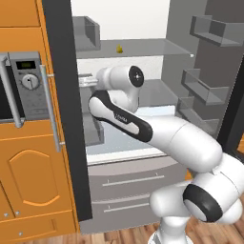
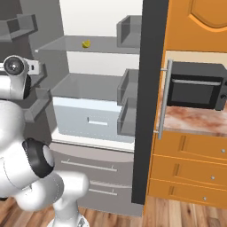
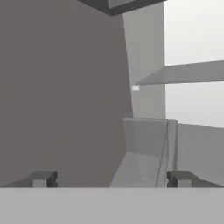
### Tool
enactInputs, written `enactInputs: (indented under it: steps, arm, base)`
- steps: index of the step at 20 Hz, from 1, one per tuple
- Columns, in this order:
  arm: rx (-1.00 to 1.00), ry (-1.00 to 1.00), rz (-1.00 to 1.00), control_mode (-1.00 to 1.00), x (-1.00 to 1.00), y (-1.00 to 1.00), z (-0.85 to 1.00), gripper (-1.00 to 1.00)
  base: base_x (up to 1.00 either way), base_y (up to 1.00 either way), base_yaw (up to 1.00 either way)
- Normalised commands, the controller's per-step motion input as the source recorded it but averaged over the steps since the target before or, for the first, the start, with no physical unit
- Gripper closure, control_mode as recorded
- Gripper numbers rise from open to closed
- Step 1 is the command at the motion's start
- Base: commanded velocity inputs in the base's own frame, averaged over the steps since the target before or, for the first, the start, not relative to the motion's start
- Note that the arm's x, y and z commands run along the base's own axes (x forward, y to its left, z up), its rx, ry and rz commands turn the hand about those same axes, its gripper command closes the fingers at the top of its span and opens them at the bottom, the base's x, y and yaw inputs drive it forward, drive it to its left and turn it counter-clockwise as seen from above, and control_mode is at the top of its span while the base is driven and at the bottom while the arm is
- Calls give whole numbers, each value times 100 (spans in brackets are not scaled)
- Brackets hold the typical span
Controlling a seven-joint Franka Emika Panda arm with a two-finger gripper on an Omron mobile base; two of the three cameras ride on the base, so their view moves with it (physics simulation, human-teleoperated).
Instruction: There is a bowl on the dining counter. Grab a lemon wedge from the fridge and place it in the bowl. Then get the liquor bottle and glass cup from the cabinet and place them next to the bowl.
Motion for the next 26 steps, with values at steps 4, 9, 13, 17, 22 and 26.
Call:
enactInputs:
  steps: [4, 9, 13, 17, 22, 26]
  arm:
    - [-6, 0, -2, -100, -26, -7, 59, -100]
    - [-3, 0, -13, -100, 0, -76, 84, -100]
    - [-6, 2, -15, -100, 3, -100, 48, -100]
    - [-17, 0, -17, -100, 12, -100, 1, -100]
    - [-19, 0, -21, -100, 12, -86, -1, -100]
    - [-7, -1, -8, -100, 1, -43, -30, -100]
  base:
    - [0, 0, 0]
    - [0, 0, 0]
    - [0, 0, 0]
    - [0, 0, 0]
    - [0, 0, 0]
    - [0, 0, 0]
